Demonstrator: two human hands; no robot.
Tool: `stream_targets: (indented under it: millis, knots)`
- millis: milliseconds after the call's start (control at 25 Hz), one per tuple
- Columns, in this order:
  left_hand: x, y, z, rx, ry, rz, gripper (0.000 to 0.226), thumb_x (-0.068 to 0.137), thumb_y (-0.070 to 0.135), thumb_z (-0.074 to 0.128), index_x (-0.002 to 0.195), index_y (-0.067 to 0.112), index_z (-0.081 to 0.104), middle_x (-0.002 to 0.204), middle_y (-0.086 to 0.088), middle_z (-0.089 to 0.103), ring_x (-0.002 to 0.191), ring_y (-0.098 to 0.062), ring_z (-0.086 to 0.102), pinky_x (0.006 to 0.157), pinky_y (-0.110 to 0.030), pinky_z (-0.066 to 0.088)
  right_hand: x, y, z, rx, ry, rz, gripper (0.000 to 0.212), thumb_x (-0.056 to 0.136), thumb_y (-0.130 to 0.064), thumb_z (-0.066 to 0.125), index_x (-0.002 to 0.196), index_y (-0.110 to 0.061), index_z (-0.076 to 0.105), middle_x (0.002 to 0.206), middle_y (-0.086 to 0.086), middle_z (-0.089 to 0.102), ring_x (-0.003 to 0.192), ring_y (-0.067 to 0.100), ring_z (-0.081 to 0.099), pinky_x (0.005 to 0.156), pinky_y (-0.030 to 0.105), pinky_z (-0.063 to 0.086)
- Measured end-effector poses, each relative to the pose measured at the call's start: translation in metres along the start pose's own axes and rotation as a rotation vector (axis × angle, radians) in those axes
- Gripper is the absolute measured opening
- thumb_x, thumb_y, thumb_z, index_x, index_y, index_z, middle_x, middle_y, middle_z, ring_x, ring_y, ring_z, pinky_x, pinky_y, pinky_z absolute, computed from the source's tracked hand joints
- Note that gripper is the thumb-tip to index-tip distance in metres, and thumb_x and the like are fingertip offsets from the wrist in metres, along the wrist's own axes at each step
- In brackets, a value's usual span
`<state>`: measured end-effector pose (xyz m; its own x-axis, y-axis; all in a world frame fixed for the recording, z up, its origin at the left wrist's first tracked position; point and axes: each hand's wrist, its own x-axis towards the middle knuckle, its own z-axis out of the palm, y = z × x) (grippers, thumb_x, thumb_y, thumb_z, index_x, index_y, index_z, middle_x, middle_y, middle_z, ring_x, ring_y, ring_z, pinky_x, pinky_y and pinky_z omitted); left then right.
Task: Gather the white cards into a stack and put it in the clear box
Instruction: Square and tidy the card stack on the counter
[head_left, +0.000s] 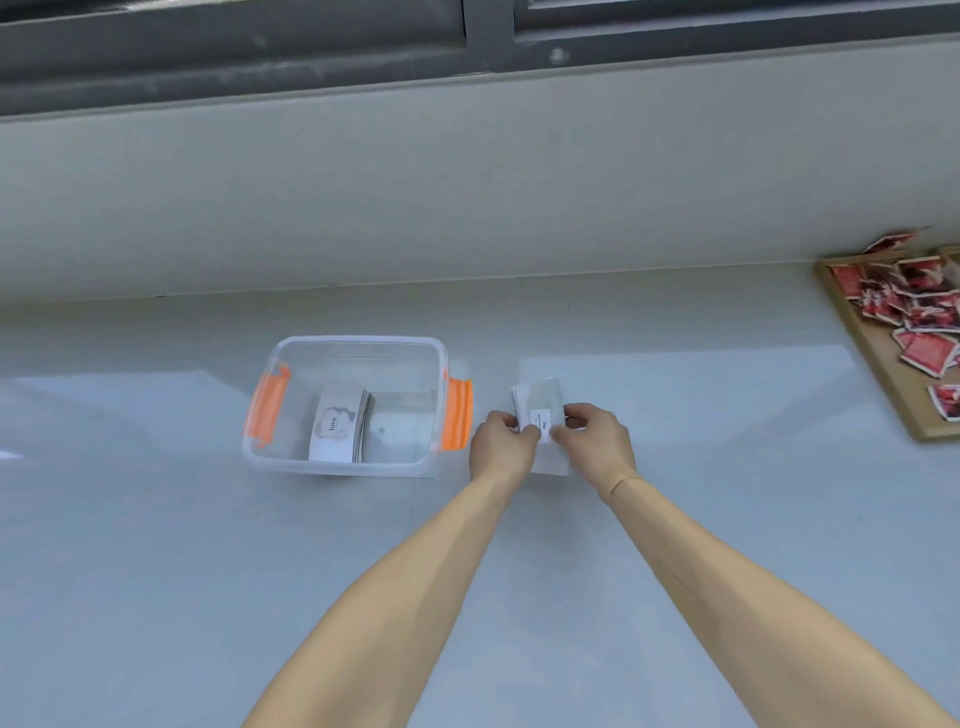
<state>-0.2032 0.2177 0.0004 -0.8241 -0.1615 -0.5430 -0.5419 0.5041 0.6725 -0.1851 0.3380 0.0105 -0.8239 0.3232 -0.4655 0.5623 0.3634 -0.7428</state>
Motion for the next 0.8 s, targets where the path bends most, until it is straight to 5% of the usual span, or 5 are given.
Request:
stream_targets:
  millis: [280,480,640,800]
  knots:
    - [0.014,-0.005,0.005,0.078,-0.036,0.007,0.029,0.085,0.027,0.057,0.110,0.013,0.060,0.110,-0.003,0.068,0.085,-0.019,0.054,0.070,-0.026,0.040,0.008,0.008,0.010,-0.112,0.055,-0.028,0.028,0.082,-0.018,0.061,0.109,-0.019,0.065,0.109,0.003,0.066,0.090,0.022,0.060,0.072,0.033,0.049]
    - [0.014,-0.001,0.008,0.070,-0.014,-0.021,0.034,0.086,0.034,0.056,0.113,0.013,0.058,0.105,0.000,0.063,0.085,-0.020,0.052,0.071,-0.027,0.039,0.008,0.016,0.008,-0.074,0.053,0.034,0.062,0.081,-0.038,0.069,0.135,-0.021,0.044,0.126,0.005,0.058,0.109,0.023,0.057,0.084,0.037,0.048]
    - [0.013,0.011,0.011,0.109,-0.045,-0.083,0.033,0.085,0.031,0.056,0.104,0.005,0.063,0.096,-0.012,0.069,0.079,-0.029,0.060,0.050,-0.027,0.034,0.013,0.008,0.009,-0.159,0.004,0.090,0.073,0.075,-0.041,0.073,0.136,-0.014,0.042,0.122,0.006,0.063,0.105,0.027,0.061,0.078,0.035,0.049]
    - [0.014,0.019,0.012,0.032,-0.086,-0.172,0.022,0.085,0.023,0.055,0.092,0.004,0.063,0.100,-0.017,0.069,0.079,-0.032,0.061,0.053,-0.027,0.036,0.018,0.000,0.011,-0.153,-0.039,0.163,0.067,0.074,-0.034,0.076,0.129,-0.010,0.045,0.111,0.008,0.064,0.096,0.029,0.061,0.072,0.034,0.047]
